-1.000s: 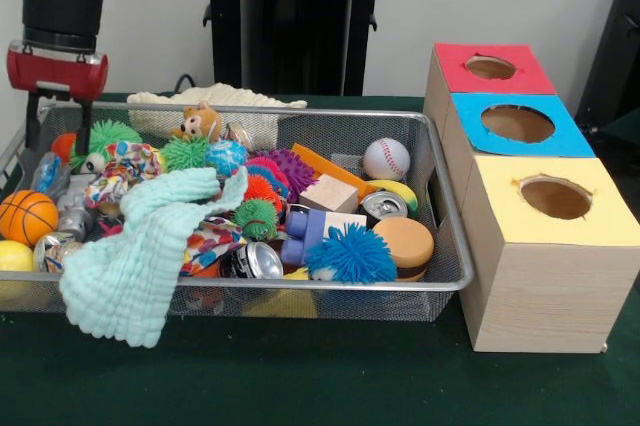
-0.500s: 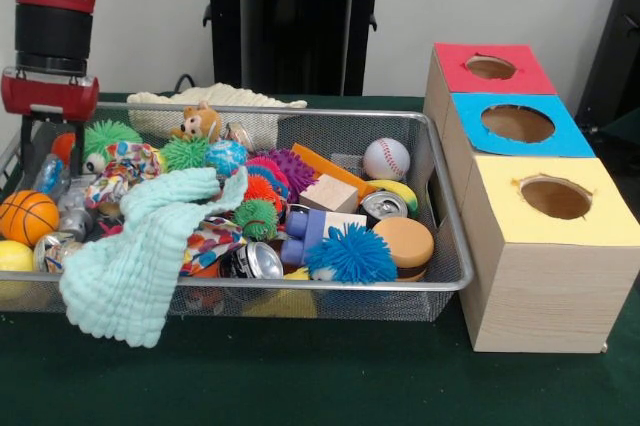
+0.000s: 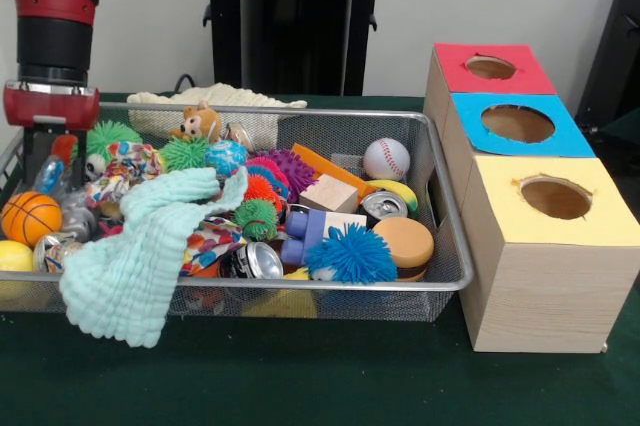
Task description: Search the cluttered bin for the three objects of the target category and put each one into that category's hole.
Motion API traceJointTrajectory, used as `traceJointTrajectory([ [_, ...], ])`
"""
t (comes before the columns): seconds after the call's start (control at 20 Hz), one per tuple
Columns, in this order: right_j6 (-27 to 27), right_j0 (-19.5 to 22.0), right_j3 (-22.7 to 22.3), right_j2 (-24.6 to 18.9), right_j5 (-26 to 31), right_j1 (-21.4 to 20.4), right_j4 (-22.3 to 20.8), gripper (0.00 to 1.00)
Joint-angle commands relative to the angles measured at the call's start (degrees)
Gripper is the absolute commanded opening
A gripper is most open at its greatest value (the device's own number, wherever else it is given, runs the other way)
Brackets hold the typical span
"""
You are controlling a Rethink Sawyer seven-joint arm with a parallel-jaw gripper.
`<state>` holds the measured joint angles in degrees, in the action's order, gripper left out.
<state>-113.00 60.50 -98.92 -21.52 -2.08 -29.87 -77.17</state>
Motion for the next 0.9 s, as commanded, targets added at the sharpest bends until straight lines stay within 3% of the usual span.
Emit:
traceJointTrajectory([
  [0.05, 0.95, -1.41, 4.98, 3.84, -1.17, 4.01, -5.50, 1.00],
  [0.35, 1.15, -4.20, 5.57, 8.77, -3.83, 3.46, -4.03, 1.00],
  [0.4, 1.21, -5.00, 6.33, 10.24, -5.11, 3.85, -3.37, 0.00],
  [0.55, -0.45, -1.70, 3.81, 5.21, -2.75, 3.12, -7.27, 0.00],
  [0.7, 0.09, -3.37, 3.57, 7.17, -0.70, 2.62, -4.64, 0.00],
  [0.9, 0.88, -3.03, 1.07, 5.74, 1.87, 0.70, -3.18, 0.00],
])
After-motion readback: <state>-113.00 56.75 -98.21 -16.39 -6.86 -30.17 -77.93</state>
